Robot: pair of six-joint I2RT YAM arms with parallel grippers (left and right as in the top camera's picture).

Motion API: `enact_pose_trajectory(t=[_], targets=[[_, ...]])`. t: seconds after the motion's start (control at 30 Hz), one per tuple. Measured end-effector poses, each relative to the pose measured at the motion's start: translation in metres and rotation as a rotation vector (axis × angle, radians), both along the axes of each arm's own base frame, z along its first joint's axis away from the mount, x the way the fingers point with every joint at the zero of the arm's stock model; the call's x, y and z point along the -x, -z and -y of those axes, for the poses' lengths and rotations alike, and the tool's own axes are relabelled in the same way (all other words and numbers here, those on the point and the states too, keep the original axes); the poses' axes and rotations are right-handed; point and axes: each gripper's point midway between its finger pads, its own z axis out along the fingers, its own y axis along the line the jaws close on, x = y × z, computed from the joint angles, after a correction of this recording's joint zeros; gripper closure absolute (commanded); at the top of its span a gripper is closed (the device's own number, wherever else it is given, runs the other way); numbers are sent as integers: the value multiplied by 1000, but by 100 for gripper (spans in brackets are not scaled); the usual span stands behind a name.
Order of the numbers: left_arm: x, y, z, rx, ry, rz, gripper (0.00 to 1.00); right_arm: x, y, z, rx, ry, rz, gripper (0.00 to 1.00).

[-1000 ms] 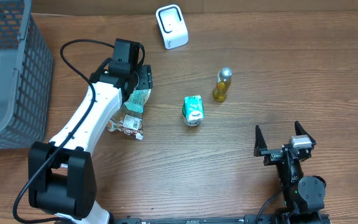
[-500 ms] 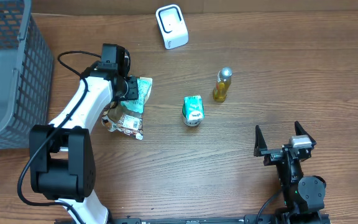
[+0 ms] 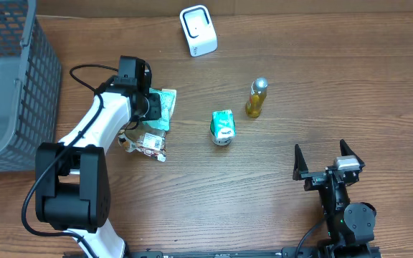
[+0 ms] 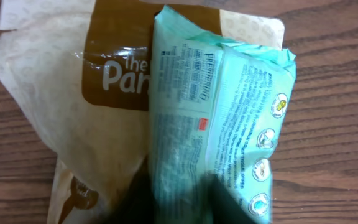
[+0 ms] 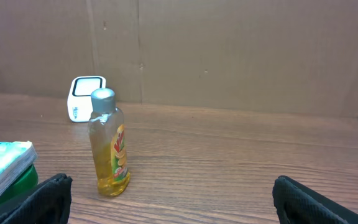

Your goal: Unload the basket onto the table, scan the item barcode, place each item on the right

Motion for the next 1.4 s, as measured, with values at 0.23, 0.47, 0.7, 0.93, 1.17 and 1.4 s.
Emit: enact_pose_trajectory(t=[0.23, 0.47, 0.7, 0.93, 1.17, 1.4], targets=[[-4, -13, 15, 70, 39, 0, 96, 0, 0, 0, 0, 0, 0, 0], [-2, -31, 52, 217, 95, -16, 96, 0, 0, 0, 0, 0, 0, 0], [20, -20, 77, 233, 95, -86, 57, 0, 0, 0, 0, 0, 0, 0], [24, -45, 63, 225, 50, -155, 60, 0, 0, 0, 0, 0, 0, 0], [25, -78, 53, 184, 96, -162, 96, 0, 0, 0, 0, 0, 0, 0], [43, -44, 78, 144, 177, -209, 96, 0, 0, 0, 0, 0, 0, 0]])
